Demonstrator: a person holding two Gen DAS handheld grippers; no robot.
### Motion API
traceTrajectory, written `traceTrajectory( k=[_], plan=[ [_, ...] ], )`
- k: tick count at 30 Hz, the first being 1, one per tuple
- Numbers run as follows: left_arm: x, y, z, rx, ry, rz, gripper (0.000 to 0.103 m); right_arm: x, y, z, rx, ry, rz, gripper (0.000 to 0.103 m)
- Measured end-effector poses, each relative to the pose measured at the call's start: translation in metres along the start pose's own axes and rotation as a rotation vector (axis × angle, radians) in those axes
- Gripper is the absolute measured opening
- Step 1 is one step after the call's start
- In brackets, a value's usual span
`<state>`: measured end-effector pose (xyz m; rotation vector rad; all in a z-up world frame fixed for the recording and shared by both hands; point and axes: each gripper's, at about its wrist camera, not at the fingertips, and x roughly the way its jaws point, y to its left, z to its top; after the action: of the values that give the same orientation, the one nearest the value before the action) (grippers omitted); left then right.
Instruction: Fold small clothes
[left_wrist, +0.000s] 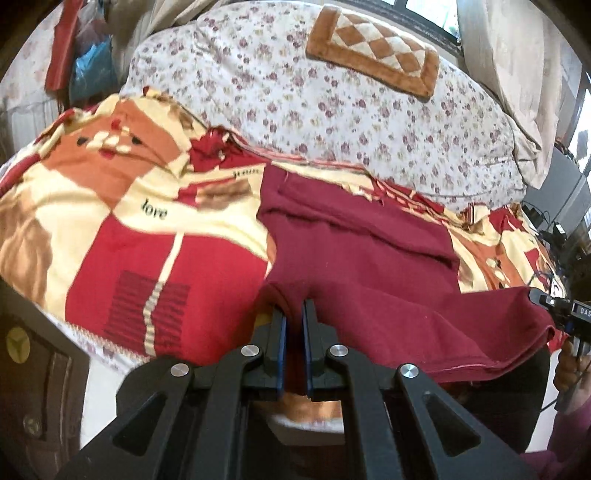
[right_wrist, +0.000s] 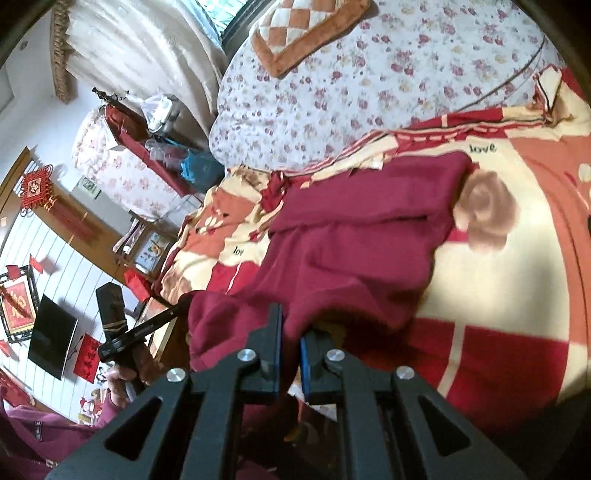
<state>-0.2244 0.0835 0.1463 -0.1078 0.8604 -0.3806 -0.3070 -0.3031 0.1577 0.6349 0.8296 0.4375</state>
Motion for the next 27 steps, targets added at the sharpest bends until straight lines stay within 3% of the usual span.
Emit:
traceTrajectory(
  k=[13, 27],
  plan=[
    [0.038, -0.016, 0.078, 0.032, -0.089, 0.026, 0.0, 0.015, -0.023, 0.057, 0.008, -0.079, -0.121, 0.008],
    [0.158, -0.003, 0.148, -0.003, 0.014, 0.047, 0.0, 0.075, -0.09, 0.134, 0.114, -0.066, -0.205, 0.008]
  ],
)
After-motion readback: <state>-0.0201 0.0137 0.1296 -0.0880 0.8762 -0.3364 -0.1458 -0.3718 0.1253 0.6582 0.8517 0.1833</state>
